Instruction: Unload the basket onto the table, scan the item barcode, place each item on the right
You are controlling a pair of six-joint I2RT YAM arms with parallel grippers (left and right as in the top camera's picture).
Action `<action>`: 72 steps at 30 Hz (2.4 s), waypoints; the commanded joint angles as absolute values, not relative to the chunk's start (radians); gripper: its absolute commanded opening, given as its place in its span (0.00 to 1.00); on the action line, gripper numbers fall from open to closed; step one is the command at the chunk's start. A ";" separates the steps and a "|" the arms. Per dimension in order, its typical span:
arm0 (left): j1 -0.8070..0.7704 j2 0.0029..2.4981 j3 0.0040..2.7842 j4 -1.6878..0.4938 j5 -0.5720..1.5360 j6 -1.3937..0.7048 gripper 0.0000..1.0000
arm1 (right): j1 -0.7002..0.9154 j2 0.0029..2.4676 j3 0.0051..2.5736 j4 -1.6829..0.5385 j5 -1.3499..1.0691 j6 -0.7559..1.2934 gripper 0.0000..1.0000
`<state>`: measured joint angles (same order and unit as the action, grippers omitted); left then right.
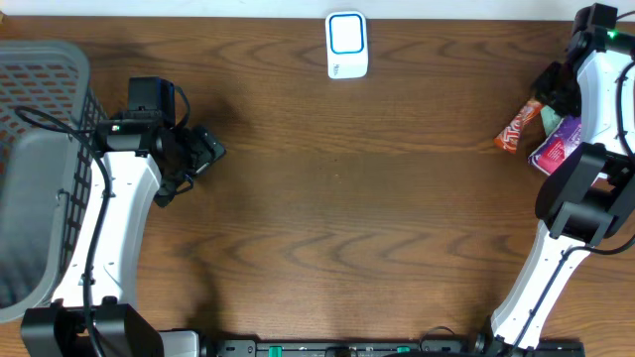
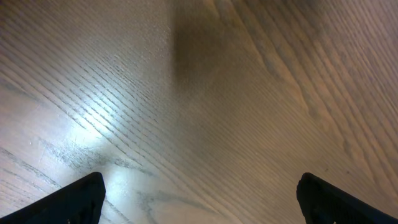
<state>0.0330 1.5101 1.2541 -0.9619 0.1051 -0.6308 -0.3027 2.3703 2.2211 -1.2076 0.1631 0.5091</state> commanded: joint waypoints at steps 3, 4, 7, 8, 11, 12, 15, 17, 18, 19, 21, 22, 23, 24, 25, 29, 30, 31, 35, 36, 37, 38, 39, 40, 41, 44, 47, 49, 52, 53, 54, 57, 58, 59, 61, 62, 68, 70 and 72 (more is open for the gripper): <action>0.038 1.507 1.254 -0.964 0.095 -0.625 0.98 | -0.310 2.292 2.223 -1.261 0.121 0.523 0.31; 0.038 1.507 1.254 -0.964 0.095 -0.625 0.98 | -0.310 2.273 2.223 -1.270 0.097 0.523 0.32; 0.038 1.507 1.254 -0.964 0.095 -0.625 0.98 | -0.308 2.187 2.223 -1.309 0.013 0.515 0.38; 0.038 1.507 1.254 -0.964 0.095 -0.625 0.98 | -0.306 2.150 2.223 -1.336 -0.015 0.505 0.42; 0.038 1.507 1.254 -0.964 0.095 -0.625 0.98 | -0.290 2.042 2.223 -1.424 -0.081 0.481 0.60; 0.038 1.507 1.254 -0.964 0.095 -0.625 0.98 | -0.283 2.011 2.223 -1.455 -0.104 0.467 0.70; 0.038 1.507 1.254 -0.964 0.095 -0.625 0.98 | -0.244 1.921 2.222 -1.570 -0.152 0.416 0.99; 0.038 1.507 1.254 -0.964 0.095 -0.625 0.98 | -0.205 1.871 2.217 -1.631 -0.148 0.391 0.99; 0.038 1.507 1.254 -0.964 0.095 -0.625 0.98 | -0.171 1.831 2.204 -1.652 -0.149 0.366 0.99; 0.038 1.507 1.254 -0.964 0.095 -0.625 0.98 | -0.149 1.803 2.190 -1.656 -0.149 0.355 0.99; 0.038 1.507 1.254 -0.964 0.095 -0.625 0.98 | -0.094 1.727 2.134 -1.641 -0.149 0.350 0.99; 0.038 1.507 1.254 -0.964 0.095 -0.625 0.98 | -0.063 1.685 2.095 -1.622 -0.149 0.350 0.99; 0.038 1.507 1.254 -0.964 0.095 -0.625 0.98 | -0.035 1.644 2.057 -1.605 -0.149 0.351 0.99; 0.038 1.507 1.254 -0.964 0.095 -0.625 0.98 | -0.009 1.606 2.018 -1.588 -0.148 0.351 0.99; 0.038 1.507 1.254 -0.964 0.095 -0.625 0.98 | 0.022 1.559 1.970 -1.567 -0.146 0.350 0.99; 0.038 1.507 1.254 -0.964 0.095 -0.625 0.98 | 0.139 1.388 1.760 -1.494 -0.097 0.363 0.99; 0.038 1.507 1.254 -0.964 0.095 -0.625 0.98 | 0.170 1.340 1.698 -1.469 -0.087 0.374 0.99; 0.038 1.507 1.254 -0.964 0.095 -0.625 0.98 | 0.203 1.288 1.631 -1.441 -0.081 0.389 0.99; 0.038 1.507 1.254 -0.964 0.095 -0.625 0.98 | 0.303 1.105 1.420 -1.356 -0.081 0.397 0.99; 0.038 1.507 1.254 -0.964 0.095 -0.625 0.98 | 0.317 1.071 1.386 -1.348 -0.085 0.402 0.99; 0.038 1.507 1.254 -0.964 0.095 -0.625 0.98 | 0.328 1.038 1.353 -1.346 -0.085 0.422 0.99; 0.038 1.507 1.254 -0.964 0.095 -0.625 0.98 | 0.336 1.008 1.322 -1.347 -0.085 0.450 0.99; 0.038 1.507 1.254 -0.964 0.095 -0.625 0.98 | 0.340 0.987 1.301 -1.348 -0.085 0.472 0.99; 0.038 1.507 1.254 -0.964 0.095 -0.625 0.98 | 0.341 0.963 1.279 -1.350 -0.085 0.500 0.99; 0.038 1.507 1.254 -0.964 0.095 -0.625 0.98 | 0.340 0.937 1.254 -1.354 -0.085 0.534 0.99; 0.038 1.507 1.254 -0.964 0.095 -0.625 0.98 | 0.340 0.904 1.223 -1.369 -0.085 0.616 0.99; 0.038 1.507 1.254 -0.964 0.095 -0.625 0.98 | 0.340 0.901 1.219 -1.383 -0.084 0.635 0.99; 0.038 1.507 1.254 -0.964 0.095 -0.625 0.98 | 0.340 0.901 1.219 -1.386 -0.084 0.634 0.99; 0.038 1.507 1.254 -0.964 0.095 -0.625 0.98 | 0.340 0.902 1.219 -1.388 -0.067 0.632 0.99; 0.038 1.507 1.254 -0.964 0.095 -0.625 0.98 | 0.340 0.901 1.219 -1.383 -0.052 0.632 0.99; 0.038 1.507 1.254 -0.964 0.095 -0.625 0.98 | 0.340 0.901 1.218 -1.382 -0.033 0.632 0.99; 0.038 1.507 1.254 -0.964 0.095 -0.625 0.98 | 0.340 0.901 1.200 -1.359 -0.002 0.630 0.99; 0.038 1.507 1.254 -0.964 0.095 -0.625 0.98 | 0.340 0.901 1.188 -1.346 -0.001 0.621 0.99; 0.038 1.507 1.254 -0.964 0.095 -0.625 0.98 | 0.340 0.901 1.173 -1.327 -0.002 0.606 0.99; 0.038 1.507 1.254 -0.964 0.095 -0.625 0.98 | 0.340 0.901 1.126 -1.266 -0.006 0.570 0.99; 0.038 1.507 1.254 -0.964 0.095 -0.625 0.98 | 0.340 0.901 1.103 -1.232 -0.010 0.551 0.99; 0.038 1.507 1.254 -0.964 0.095 -0.625 0.98 | 0.310 0.807 0.852 -0.858 -0.151 0.328 0.99; 0.038 1.507 1.254 -0.964 0.095 -0.625 0.98 | 0.279 0.750 0.757 -0.749 -0.193 0.281 0.99; 0.038 1.507 1.254 -0.964 0.095 -0.625 0.98 | 0.248 0.690 0.663 -0.653 -0.197 0.279 0.99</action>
<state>0.0330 1.5101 1.2541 -0.9619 0.1055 -0.6308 0.2932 0.7784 0.7773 -0.7345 -0.1345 0.3801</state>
